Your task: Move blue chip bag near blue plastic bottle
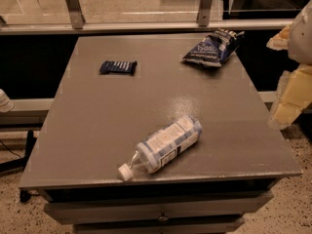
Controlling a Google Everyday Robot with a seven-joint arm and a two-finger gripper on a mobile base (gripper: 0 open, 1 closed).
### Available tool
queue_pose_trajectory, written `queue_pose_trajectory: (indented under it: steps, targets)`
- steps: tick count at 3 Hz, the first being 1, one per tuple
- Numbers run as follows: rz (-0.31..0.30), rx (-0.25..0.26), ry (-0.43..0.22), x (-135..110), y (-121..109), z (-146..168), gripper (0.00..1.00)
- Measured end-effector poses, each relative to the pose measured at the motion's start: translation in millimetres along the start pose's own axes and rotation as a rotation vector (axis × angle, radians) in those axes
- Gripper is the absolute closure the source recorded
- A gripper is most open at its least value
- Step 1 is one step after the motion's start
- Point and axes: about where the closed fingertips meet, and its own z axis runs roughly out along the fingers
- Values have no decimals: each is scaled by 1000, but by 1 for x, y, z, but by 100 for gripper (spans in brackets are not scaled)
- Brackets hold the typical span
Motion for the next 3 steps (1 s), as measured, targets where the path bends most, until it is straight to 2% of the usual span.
queue_pose_trajectory:
  steps: [1, 2, 3]
  targets:
    - [0, 0, 0, 0, 0, 0, 0]
    - [-26, 22, -34, -10, -8, 7, 0]
    - [-61, 66, -100, -31, -32, 25, 0]
